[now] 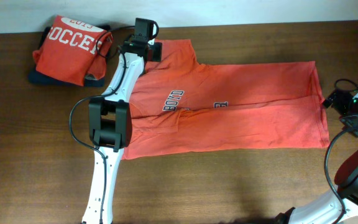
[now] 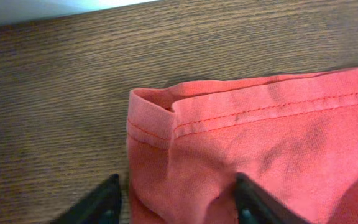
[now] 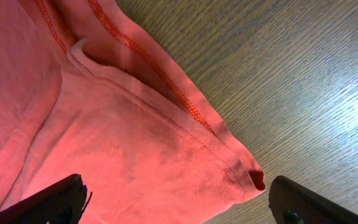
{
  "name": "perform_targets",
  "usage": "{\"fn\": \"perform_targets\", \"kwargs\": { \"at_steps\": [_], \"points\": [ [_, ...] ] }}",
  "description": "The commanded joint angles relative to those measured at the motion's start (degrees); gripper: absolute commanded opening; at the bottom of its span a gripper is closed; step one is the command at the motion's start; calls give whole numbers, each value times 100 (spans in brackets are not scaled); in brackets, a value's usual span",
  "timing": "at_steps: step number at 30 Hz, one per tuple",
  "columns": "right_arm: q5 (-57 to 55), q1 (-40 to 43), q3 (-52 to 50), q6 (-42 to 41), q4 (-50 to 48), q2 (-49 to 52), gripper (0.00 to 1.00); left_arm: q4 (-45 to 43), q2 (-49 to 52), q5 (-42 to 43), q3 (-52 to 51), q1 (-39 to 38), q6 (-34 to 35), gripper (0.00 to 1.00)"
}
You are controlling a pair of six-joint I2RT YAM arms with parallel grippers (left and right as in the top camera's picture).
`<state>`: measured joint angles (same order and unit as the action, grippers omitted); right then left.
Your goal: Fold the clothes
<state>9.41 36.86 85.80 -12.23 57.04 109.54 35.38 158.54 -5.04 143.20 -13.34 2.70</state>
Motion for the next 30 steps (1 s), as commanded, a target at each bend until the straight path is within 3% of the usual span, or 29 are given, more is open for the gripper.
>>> {"fn": "perform_targets", "kwargs": {
  "at_steps": [1, 2, 14, 30],
  "points": [
    [50, -13, 50, -26, -2, -11, 99, -17, 186, -101, 39, 44, -103, 35],
    [50, -13, 50, -26, -2, -11, 99, -17, 186, -101, 46, 44, -103, 24],
    [50, -13, 50, -26, -2, -11, 99, 455, 175, -79, 570, 44, -103, 4],
    [50, -13, 50, -26, -363, -11, 99, 782, 173, 192, 1224, 37, -98, 4]
  ]
}}
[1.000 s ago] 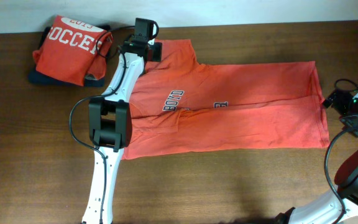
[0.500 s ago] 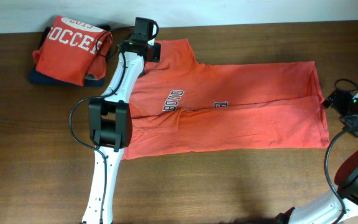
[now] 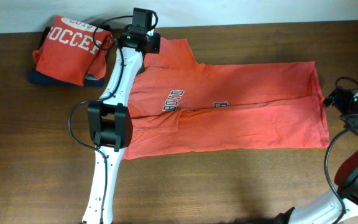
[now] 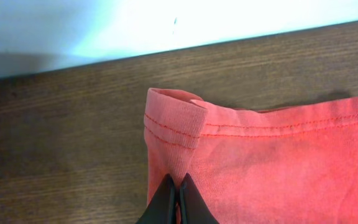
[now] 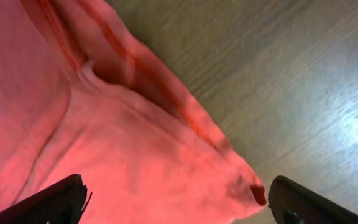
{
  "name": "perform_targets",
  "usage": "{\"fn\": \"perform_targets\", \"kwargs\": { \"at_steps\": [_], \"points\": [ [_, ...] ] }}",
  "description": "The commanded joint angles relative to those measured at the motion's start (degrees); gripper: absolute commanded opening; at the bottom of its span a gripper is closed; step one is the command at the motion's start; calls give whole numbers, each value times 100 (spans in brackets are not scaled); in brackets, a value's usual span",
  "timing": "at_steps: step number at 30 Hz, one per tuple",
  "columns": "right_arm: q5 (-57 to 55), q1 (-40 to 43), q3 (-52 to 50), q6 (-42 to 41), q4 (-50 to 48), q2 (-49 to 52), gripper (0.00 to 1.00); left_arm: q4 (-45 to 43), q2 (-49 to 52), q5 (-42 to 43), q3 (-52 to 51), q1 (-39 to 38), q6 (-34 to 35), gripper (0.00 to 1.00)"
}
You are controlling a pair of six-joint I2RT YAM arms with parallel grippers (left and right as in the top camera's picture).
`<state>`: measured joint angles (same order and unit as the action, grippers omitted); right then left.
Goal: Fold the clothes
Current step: 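Move the right gripper to the shirt's upper right corner and grasp it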
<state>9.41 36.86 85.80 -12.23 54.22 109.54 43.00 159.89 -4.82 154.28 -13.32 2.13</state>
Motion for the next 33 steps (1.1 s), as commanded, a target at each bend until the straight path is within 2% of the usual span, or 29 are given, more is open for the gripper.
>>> {"fn": "perform_targets", "kwargs": {
  "at_steps": [1, 4, 8, 14, 21, 26, 33],
  "points": [
    [52, -15, 50, -28, -219, -11, 99, 17, 37, 328, 116, 35, -24, 4],
    [162, -15, 52, -28, -702, -11, 98, -42, 37, 531, 116, 35, 20, 4],
    [975, -26, 59, 26, -1246, -11, 99, -68, 37, 529, 116, 35, 17, 4],
    [1187, -404, 181, 1010, -2129, -11, 99, 37, 39, 529, 116, 46, 15, 5],
    [109, -1237, 199, 1941, -3438, 144, 99, 164, 39, 487, 116, 46, 15, 5],
    [-702, -1521, 199, 1954, -4280, 516, 99, 155, 39, 481, 116, 46, 15, 5],
    [-866, -1539, 210, 1952, -4966, 1147, 99, 278, 39, 435, 116, 46, 13, 5]
  ]
}}
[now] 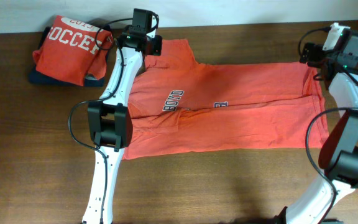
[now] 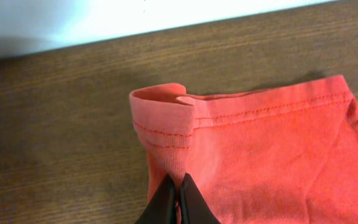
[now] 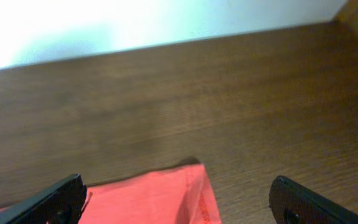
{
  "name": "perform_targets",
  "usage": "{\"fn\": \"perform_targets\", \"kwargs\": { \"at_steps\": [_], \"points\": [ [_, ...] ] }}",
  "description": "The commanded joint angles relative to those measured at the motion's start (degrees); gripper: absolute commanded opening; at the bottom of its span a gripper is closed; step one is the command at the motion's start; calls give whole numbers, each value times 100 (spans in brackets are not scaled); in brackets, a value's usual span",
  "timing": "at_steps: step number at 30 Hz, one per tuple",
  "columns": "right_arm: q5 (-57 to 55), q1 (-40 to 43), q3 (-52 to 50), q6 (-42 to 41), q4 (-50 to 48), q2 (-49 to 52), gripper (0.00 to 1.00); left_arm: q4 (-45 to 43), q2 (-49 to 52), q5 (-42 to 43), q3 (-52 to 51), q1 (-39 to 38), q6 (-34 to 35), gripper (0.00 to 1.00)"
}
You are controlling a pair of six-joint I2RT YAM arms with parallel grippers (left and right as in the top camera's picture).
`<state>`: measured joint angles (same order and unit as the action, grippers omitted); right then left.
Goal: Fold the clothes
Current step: 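Move the right gripper to the shirt's upper right corner and grasp it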
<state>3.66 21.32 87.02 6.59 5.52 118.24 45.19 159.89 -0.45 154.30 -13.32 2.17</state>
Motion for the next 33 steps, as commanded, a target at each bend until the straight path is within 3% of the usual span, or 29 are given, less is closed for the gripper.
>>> {"fn": "perform_targets", "kwargs": {
  "at_steps": [1, 16, 20, 26, 33],
  "points": [
    [-291, 11, 105, 70, -109, 378, 99, 87, 39, -11, 114, 46, 9, 5],
    [-286, 4, 114, 68, -669, 1386, 100, 334, 39, -304, 111, 35, 9, 5],
    [-284, 7, 114, 68, -664, 1432, 93, 332, 39, -304, 111, 33, 9, 4],
    [-284, 7, 114, 66, -619, 1432, 71, 339, 39, -304, 111, 35, 9, 5],
    [-284, 7, 114, 66, -579, 1432, 69, 337, 39, -304, 111, 35, 9, 4]
  ]
}}
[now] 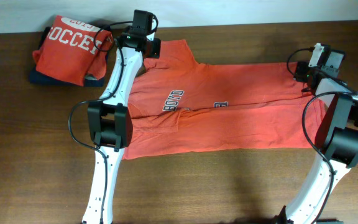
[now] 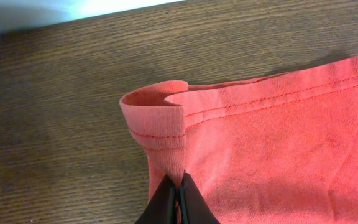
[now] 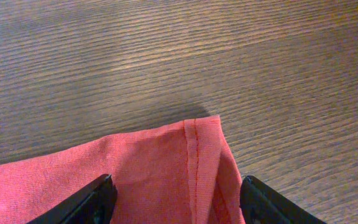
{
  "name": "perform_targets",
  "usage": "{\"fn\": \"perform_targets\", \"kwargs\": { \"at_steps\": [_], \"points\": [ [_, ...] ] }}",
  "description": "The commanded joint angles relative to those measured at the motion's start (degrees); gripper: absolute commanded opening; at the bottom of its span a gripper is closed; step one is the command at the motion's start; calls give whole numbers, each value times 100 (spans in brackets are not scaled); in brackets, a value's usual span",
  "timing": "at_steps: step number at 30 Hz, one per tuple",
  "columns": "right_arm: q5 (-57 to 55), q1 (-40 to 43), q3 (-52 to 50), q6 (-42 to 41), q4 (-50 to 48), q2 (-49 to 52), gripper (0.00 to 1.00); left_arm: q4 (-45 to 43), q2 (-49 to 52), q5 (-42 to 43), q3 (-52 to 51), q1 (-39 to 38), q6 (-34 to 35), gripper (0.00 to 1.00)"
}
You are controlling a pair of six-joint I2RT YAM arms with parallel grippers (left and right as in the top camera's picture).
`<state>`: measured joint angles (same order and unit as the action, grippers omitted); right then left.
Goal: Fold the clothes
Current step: 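Move the right gripper to the shirt's upper right corner and grasp it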
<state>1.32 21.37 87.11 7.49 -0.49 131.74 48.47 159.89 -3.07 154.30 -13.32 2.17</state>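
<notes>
An orange T-shirt [image 1: 229,106] lies spread flat across the brown table, its print facing up. My left gripper [image 1: 145,46] is at the shirt's far left sleeve hem [image 2: 160,121] and is shut on that fold of cloth, fingertips [image 2: 166,199] pinched together. At the shirt's far right corner my right gripper [image 1: 306,70] stands open, its fingers [image 3: 95,196] straddling the hemmed corner [image 3: 197,155], which lies flat between them.
A folded orange shirt with white lettering [image 1: 73,40] rests on a dark garment [image 1: 42,78] at the far left. The table's back edge meets a white wall [image 1: 241,11]. My left arm [image 1: 114,118] crosses the shirt's left side.
My right gripper has dropped from above the shirt's far right corner to around it, fingers either side of the hem. The left gripper still pinches the sleeve hem.
First my left gripper was open around the sleeve hem and my right gripper open at the shirt's near right corner. Then the left shut on the sleeve. The right arm then stood at the far right corner, and is now lowered around it.
</notes>
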Motion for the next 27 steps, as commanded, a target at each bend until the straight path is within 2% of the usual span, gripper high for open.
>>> {"fn": "perform_targets", "kwargs": {
  "at_steps": [1, 6, 10, 20, 24, 27],
  "points": [
    [-50, 2, 105, -24, 22, 85, 69, 9, 39, -42, 111, 35, 9, 5],
    [-48, 2, 105, -48, -96, 258, 72, 20, 39, -39, 111, 35, 9, 4],
    [-7, 2, 105, -46, -203, 387, 78, 50, 39, -42, 111, 35, 9, 5],
    [-9, 26, 105, -221, -367, 461, 78, 50, 39, -42, 111, 35, 9, 5],
    [-2, 90, 105, -535, -339, 542, 69, 79, 39, -42, 111, 35, 9, 5],
    [199, 164, 103, -651, -293, 551, 58, 96, 39, -42, 111, 35, 9, 5]
  ]
}}
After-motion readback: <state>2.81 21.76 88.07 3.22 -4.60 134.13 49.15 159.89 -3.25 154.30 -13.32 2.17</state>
